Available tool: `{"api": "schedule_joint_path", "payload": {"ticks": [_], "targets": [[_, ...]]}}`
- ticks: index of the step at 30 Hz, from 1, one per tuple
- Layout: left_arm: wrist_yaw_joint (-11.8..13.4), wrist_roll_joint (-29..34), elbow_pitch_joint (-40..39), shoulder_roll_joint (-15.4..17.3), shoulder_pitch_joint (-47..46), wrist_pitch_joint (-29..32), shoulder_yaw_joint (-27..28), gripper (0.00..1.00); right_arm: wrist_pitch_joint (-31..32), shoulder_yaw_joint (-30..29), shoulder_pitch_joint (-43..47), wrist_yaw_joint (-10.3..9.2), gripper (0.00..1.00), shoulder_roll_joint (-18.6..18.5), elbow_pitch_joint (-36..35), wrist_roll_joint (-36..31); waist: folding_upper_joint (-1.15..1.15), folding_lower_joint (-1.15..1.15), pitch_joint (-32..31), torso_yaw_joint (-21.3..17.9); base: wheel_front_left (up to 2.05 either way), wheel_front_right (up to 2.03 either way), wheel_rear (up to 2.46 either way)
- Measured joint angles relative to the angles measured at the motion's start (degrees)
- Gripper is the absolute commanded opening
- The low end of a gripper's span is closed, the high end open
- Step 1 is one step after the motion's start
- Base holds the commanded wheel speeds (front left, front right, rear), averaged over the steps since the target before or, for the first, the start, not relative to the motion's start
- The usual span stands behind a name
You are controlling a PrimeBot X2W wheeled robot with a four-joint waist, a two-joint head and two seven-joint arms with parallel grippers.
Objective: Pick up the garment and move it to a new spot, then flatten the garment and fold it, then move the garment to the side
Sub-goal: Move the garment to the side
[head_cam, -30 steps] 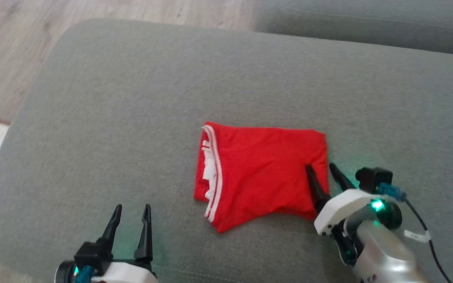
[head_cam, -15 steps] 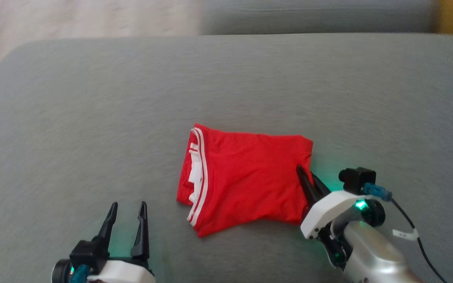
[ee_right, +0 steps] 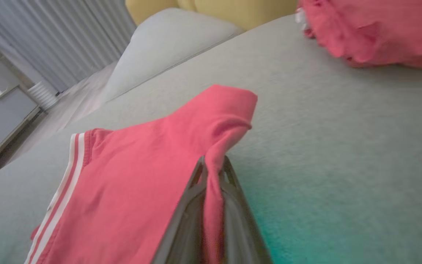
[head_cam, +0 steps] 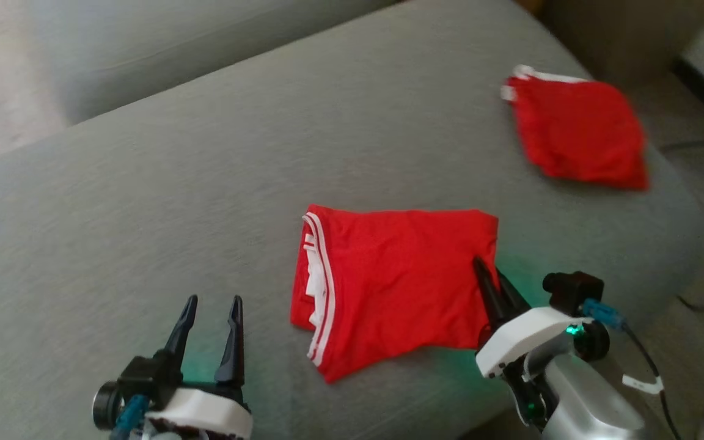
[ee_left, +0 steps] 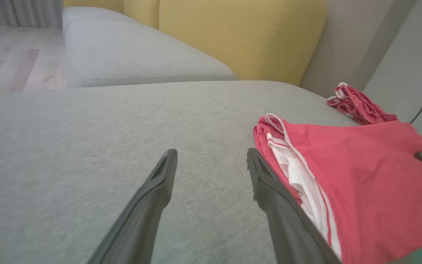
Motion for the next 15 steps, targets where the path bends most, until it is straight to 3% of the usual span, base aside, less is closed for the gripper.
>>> {"api": "schedule_joint_path", "payload": {"ticks": [6, 10, 15], "targets": [[0.0, 0.0, 0.0, 0.0, -0.6, 0.0, -0.8, 1.00, 0.0, -2.8, -0.2, -0.01, 0.00, 0.0, -1.7, -2.3, 0.00, 0.00, 1.1, -5.2, 0.00, 0.00, 0.00], [0.0, 0.0, 0.3, 0.0, -0.7, 0.0, -0.9, 1.00, 0.0, -5.3, -2.5, -0.01, 0.00, 0.0, -1.8, -5.9, 0.00, 0.00, 2.2, -4.9, 0.00, 0.00, 0.00], [0.0, 0.2, 0.5, 0.0, -0.7, 0.0, -0.7, 1.00, 0.0, -9.5, -12.0, -0.01, 0.00, -0.8, -1.2, -13.6, 0.00, 0.00, 2.9, -3.0, 0.00, 0.00, 0.00]]}}
